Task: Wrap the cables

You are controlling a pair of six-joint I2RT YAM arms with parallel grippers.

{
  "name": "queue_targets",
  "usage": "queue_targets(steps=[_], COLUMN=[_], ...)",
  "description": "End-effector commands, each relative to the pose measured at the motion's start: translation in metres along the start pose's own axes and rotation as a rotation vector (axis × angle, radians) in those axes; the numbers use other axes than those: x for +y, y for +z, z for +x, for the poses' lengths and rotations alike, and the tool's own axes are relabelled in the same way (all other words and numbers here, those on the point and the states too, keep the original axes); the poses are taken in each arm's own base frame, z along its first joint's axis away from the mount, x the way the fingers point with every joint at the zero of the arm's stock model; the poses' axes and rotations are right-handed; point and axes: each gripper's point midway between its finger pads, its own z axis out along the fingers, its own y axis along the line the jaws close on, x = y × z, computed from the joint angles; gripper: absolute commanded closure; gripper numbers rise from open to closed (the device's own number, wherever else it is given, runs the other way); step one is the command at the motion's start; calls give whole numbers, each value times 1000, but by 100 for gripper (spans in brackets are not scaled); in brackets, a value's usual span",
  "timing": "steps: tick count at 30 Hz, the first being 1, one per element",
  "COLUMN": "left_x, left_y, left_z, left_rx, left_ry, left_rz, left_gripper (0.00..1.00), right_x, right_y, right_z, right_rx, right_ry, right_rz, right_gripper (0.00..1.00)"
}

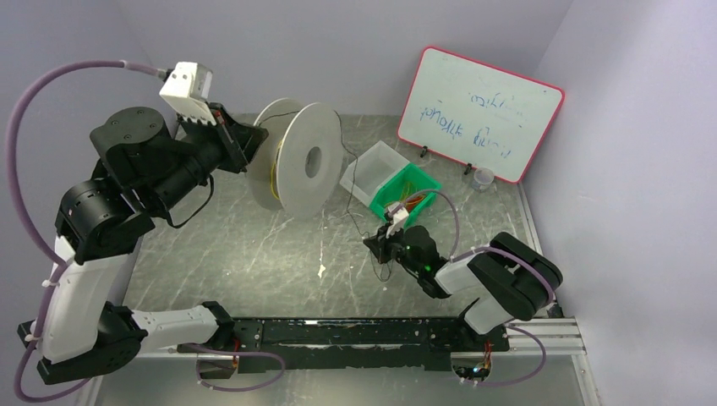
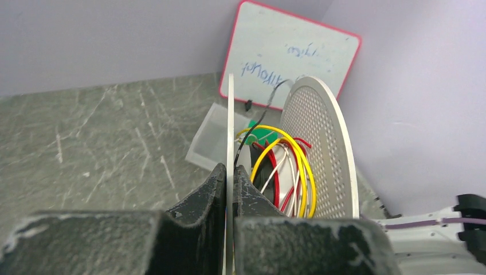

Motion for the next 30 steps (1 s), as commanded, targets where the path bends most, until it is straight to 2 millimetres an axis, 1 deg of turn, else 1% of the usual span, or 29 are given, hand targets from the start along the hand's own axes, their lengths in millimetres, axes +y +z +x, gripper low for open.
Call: queue_targets(steps=[1,3,6,8,9,13,16,20,23,25,28,30], left_x=[-33,-36,-35,-32,-32,-29,-28,-29,-34,-37,-41,-46], left_y=[-11,-13,-14,-15,-15,-16,-18,-21,-23,-26,-29,-32], left_z=[-56,-61,-59,-57,-56,-52,-51,-49,-47,-46,-43,-41], left_rx=[-162,-163,-155,-149,-145,-136,-135,-124,-104,-95,-80,-69], left_ry=[-97,-92,-83,-75,-72,-64,-60,-52,-49,-48,-49,-56], left_rz=[140,153,147,141,141,131,134,142,167,187,217,247], left_gripper=[93,93,93,93,93,93,93,93,93,93,93,93], right_x=[-3,-9,-18,-29,-30,-37,-46,-69,-90,-104,-119,-130], right_y=[-7,-10,-15,-23,-28,-46,-60,-84,-100,-105,-102,-97], right_z=[5,1,-13,-30,-45,-87,-114,-142,-156,-163,-167,-163], right_rx=[-4,-19,-43,-89,-133,-230,-286,-342,-363,-379,-382,-366], right_ry=[9,8,-18,-29,-34,-84,-111,-150,-170,-165,-139,-119], right_rz=[29,62,126,198,219,288,368,535,667,709,691,681], right_gripper=[100,100,100,100,100,100,100,100,100,100,100,100])
